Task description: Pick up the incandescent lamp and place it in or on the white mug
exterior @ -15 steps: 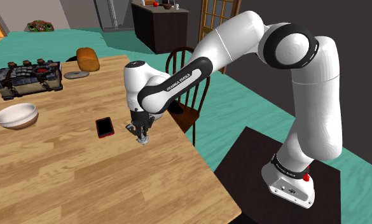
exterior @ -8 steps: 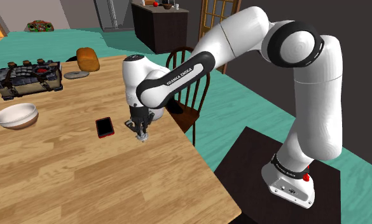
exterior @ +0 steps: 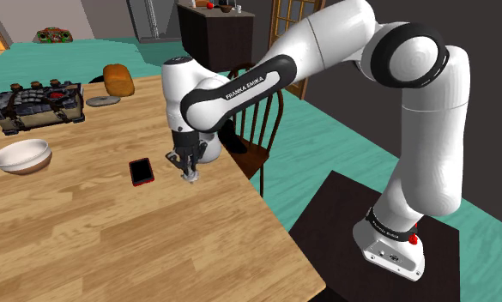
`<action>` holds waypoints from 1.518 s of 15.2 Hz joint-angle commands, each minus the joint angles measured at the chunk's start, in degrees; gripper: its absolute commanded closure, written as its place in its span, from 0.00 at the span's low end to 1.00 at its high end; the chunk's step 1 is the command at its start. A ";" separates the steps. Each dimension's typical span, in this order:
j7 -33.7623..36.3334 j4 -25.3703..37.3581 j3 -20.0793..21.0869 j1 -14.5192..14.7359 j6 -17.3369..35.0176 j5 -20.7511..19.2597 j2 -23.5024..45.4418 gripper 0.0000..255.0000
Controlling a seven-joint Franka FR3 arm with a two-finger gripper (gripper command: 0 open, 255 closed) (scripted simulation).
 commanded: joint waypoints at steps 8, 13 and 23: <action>-0.56 3.37 0.54 -0.32 -5.94 1.15 -2.69 1.00; -0.76 5.79 0.75 -0.38 -9.36 1.62 -3.75 1.00; -4.16 12.81 -0.19 -2.23 -15.39 1.87 -2.72 1.00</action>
